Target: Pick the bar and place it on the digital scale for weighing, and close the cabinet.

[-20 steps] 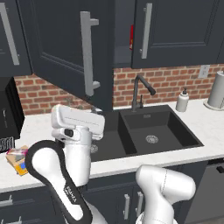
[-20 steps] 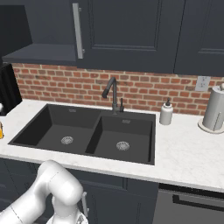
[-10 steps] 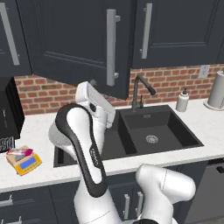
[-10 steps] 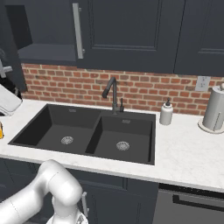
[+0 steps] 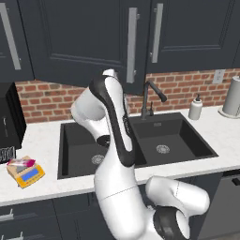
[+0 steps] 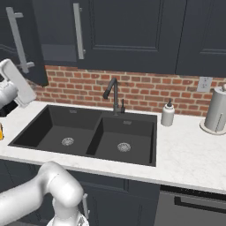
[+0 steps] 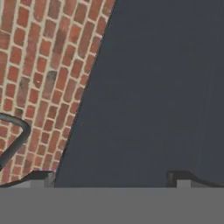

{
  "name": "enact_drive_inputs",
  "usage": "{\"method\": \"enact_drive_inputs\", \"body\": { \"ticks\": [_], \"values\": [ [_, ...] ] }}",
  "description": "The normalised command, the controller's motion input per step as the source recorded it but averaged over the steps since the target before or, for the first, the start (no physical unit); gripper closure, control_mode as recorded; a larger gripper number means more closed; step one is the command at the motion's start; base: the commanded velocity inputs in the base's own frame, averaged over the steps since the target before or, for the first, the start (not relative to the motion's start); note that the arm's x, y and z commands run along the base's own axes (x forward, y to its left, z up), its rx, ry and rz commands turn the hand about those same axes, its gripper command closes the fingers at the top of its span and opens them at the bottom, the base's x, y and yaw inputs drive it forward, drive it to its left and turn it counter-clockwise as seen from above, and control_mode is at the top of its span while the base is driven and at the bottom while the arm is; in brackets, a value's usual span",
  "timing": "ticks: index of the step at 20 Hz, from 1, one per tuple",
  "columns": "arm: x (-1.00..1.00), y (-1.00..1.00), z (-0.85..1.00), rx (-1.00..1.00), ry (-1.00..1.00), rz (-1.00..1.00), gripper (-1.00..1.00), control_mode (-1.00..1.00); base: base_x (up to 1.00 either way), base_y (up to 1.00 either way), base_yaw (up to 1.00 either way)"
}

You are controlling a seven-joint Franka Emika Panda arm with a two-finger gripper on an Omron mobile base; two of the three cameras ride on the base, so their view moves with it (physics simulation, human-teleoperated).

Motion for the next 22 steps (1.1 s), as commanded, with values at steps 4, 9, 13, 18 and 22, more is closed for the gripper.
{"method": "enact_drive_inputs", "body": {
  "ticks": [4,9,13,18,22],
  "values": [
    [0.47,-0.48,0.79,0.44,0.11,0.00,-1.00,-1.00,0.00,0.00,0.00],
    [0.52,-0.24,0.73,0.33,0.21,0.00,-1.00,-1.00,0.00,0.00,0.00],
    [0.57,-0.06,0.72,0.19,0.27,0.00,-1.00,-1.00,0.00,0.00,0.00],
    [0.70,0.00,0.54,0.05,0.17,0.00,-1.00,-1.00,0.00,0.00,0.00],
    [0.80,0.01,0.46,0.00,0.14,-0.02,-1.00,-1.00,0.00,0.00,0.00]
  ]
}}
